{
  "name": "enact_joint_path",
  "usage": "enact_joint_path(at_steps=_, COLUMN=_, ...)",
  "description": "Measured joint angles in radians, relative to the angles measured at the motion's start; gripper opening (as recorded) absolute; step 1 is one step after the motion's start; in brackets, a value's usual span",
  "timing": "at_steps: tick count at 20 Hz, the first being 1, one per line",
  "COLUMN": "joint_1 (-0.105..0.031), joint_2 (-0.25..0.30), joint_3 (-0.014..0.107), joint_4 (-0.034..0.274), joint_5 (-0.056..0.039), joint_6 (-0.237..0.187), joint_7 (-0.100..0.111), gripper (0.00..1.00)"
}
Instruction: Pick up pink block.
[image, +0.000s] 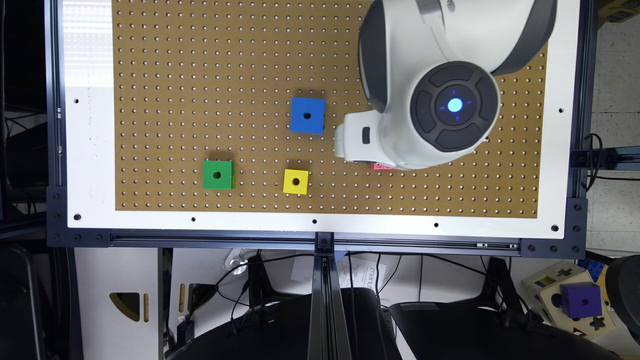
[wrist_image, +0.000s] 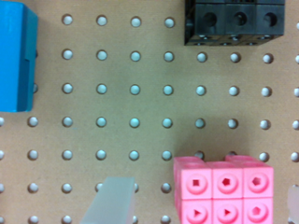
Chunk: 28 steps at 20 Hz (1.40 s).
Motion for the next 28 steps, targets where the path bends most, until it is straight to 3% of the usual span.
enact_joint_path(at_steps=7, joint_1=0.000, joint_2=0.002, joint_3=0.002, joint_4=0.000, joint_5=0.0000, joint_6=0.000, joint_7=0.000, gripper=1.00)
enact_joint_path(at_steps=13, joint_1=-0.002, joint_2=0.044, joint_3=-0.001, joint_4=0.002, joint_5=0.0000, joint_6=0.020, joint_7=0.000, gripper=1.00)
enact_joint_path(at_steps=21, joint_1=-0.001, joint_2=0.060, joint_3=-0.002, joint_4=0.014, joint_5=0.0000, joint_6=0.021, joint_7=0.000, gripper=1.00)
enact_joint_path(at_steps=23, joint_1=0.000, joint_2=0.078, joint_3=-0.001, joint_4=0.028, joint_5=0.0000, joint_6=0.026, joint_7=0.000, gripper=1.00)
enact_joint_path(at_steps=28, joint_1=0.005, joint_2=0.147, joint_3=0.002, joint_4=0.108, joint_5=0.0000, joint_6=0.025, joint_7=0.000, gripper=1.00)
